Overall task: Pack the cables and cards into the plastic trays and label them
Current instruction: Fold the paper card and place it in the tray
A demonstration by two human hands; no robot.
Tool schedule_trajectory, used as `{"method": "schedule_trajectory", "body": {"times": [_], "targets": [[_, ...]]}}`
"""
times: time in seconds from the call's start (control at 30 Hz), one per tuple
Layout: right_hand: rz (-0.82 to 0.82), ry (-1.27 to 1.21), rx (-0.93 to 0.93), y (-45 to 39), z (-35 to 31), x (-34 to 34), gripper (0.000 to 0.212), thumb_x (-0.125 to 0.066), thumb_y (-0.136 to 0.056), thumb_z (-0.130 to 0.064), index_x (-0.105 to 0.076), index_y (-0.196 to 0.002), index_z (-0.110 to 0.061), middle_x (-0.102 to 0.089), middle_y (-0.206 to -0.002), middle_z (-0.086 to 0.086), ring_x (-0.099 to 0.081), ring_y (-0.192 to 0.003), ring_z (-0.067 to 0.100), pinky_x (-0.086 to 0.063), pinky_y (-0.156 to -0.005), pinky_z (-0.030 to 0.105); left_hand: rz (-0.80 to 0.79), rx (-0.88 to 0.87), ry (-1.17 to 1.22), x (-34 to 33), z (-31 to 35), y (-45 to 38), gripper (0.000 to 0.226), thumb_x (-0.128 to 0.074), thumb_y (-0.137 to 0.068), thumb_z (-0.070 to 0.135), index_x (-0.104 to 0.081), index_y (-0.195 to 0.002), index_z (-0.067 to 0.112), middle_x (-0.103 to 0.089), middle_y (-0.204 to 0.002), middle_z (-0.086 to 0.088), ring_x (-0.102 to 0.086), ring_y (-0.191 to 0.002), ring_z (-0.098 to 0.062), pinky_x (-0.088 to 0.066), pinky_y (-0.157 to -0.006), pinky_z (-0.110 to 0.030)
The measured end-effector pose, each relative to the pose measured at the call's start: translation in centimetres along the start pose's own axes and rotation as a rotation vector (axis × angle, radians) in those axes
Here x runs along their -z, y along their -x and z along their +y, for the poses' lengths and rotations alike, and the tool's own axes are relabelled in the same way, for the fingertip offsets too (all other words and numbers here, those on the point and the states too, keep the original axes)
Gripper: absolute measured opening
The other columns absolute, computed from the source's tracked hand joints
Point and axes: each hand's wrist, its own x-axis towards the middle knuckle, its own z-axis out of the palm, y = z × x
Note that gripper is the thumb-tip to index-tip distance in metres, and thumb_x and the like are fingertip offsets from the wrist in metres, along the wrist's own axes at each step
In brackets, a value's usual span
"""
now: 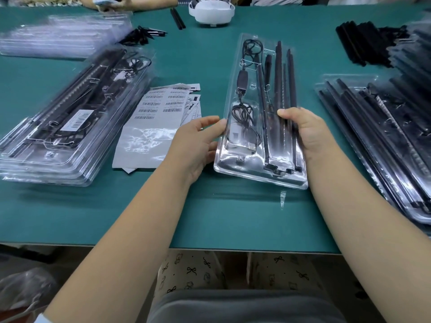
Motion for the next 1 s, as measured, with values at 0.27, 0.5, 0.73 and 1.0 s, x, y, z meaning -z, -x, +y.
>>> {"method": "schedule_trajectory", "body": {"times": [0.27, 0.5, 0.73, 1.0], "targets": [[-0.014, 0.073, -0.010, -0.2, 0.0, -0.5, 0.005, -0.065, -0.083, -0.008, -0.063, -0.087, -0.011, -0.070, -0.066, -0.006, -0.067, -0.061, 0.008, -0.051, -0.058, 0.018, -0.063, 0.104, 0.097, -0.7, 0.4, 0.4, 0.030, -0.055, -0.088, 0.000, -0.074, -0.066, 0.003, -0.070, -0.069, -0.013, -0.066, -0.062, -0.024, -0.058, -0.060, -0.034], [0.041, 0.109, -0.082, -0.5, 0.0, -0.6, 0.007, -0.070, -0.079, -0.012, -0.065, -0.084, -0.012, -0.072, -0.067, -0.001, -0.069, -0.062, 0.015, -0.055, -0.062, 0.026, 0.085, 0.089, -0.292, -1.4, 0.1, 0.1, 0.032, -0.043, -0.096, 0.047, -0.052, -0.081, 0.020, -0.047, -0.080, 0.006, -0.040, -0.075, -0.015, -0.036, -0.067, -0.031], [0.071, 0.116, -0.179, -0.3, -0.4, -1.2, 0.030, -0.071, -0.077, -0.032, -0.069, -0.096, -0.008, -0.074, -0.083, 0.005, -0.070, -0.075, 0.022, -0.056, -0.074, 0.035, 0.091, 0.078, -0.001, -1.4, 0.1, 0.0, 0.007, -0.045, -0.094, 0.015, -0.052, -0.093, 0.015, -0.050, -0.088, -0.009, -0.041, -0.080, -0.024, -0.036, -0.071, -0.039], [0.218, -0.765, -0.575, 6.8, -2.7, -1.5, 0.031, -0.039, -0.096, -0.021, -0.058, -0.097, 0.003, -0.069, -0.084, 0.023, -0.068, -0.080, 0.032, -0.051, -0.067, 0.045, 0.190, 0.142, 0.208, -1.9, -0.1, -0.6, 0.019, -0.042, -0.097, 0.010, -0.059, -0.102, 0.002, -0.062, -0.108, -0.021, -0.057, -0.098, -0.034, -0.044, -0.099, -0.057]]}}
